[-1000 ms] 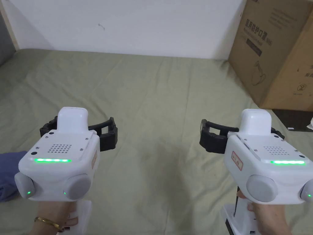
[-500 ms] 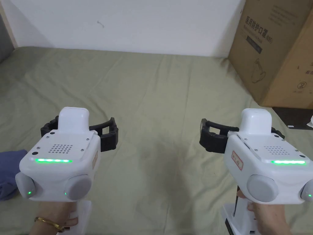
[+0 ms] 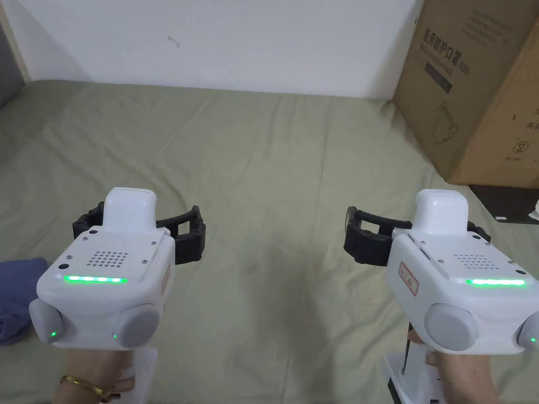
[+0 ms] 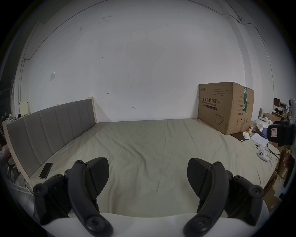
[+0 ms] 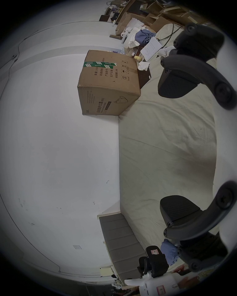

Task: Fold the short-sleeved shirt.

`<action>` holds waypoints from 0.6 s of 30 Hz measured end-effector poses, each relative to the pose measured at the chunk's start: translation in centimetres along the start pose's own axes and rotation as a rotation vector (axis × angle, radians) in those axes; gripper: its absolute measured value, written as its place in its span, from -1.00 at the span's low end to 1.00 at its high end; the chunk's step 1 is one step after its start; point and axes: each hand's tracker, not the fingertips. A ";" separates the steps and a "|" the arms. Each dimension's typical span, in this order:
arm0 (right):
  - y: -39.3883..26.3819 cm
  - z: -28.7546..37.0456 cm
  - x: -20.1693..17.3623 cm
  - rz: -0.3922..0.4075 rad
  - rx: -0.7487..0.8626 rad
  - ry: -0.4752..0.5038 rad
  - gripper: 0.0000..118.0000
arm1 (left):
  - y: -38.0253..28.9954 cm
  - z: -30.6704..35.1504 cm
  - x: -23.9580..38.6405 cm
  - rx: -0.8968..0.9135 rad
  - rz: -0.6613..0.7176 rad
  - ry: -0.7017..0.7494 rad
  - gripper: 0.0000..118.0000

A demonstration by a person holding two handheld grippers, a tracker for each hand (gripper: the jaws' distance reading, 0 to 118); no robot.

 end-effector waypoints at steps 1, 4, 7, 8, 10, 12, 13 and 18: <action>0.0 0.0 0.0 0.000 -0.001 0.000 1.00 | 0.0 0.0 0.0 -0.001 -0.001 0.002 0.71; 0.0 0.0 0.0 -0.001 -0.001 0.002 1.00 | -0.1 0.1 0.0 -0.002 0.008 0.003 0.72; -0.1 0.0 0.0 0.004 -0.003 0.001 1.00 | -0.1 0.1 0.0 -0.005 0.009 0.005 0.72; -0.1 0.0 -0.1 0.005 -0.004 0.001 1.00 | -0.2 0.1 0.0 -0.006 0.007 0.005 0.72; -0.2 0.1 -0.1 0.005 -0.006 0.002 1.00 | -0.2 0.1 0.0 -0.007 0.006 0.003 0.71; -0.2 0.1 -0.1 0.004 -0.008 0.001 1.00 | -0.4 0.1 0.0 -0.010 0.004 0.001 0.71; -0.2 0.1 -0.1 0.004 -0.008 0.001 1.00 | -0.4 0.1 0.1 -0.011 0.002 0.002 0.72; -0.3 0.1 -0.2 0.008 -0.012 0.001 1.00 | -0.4 0.2 0.1 -0.013 0.006 -0.002 0.72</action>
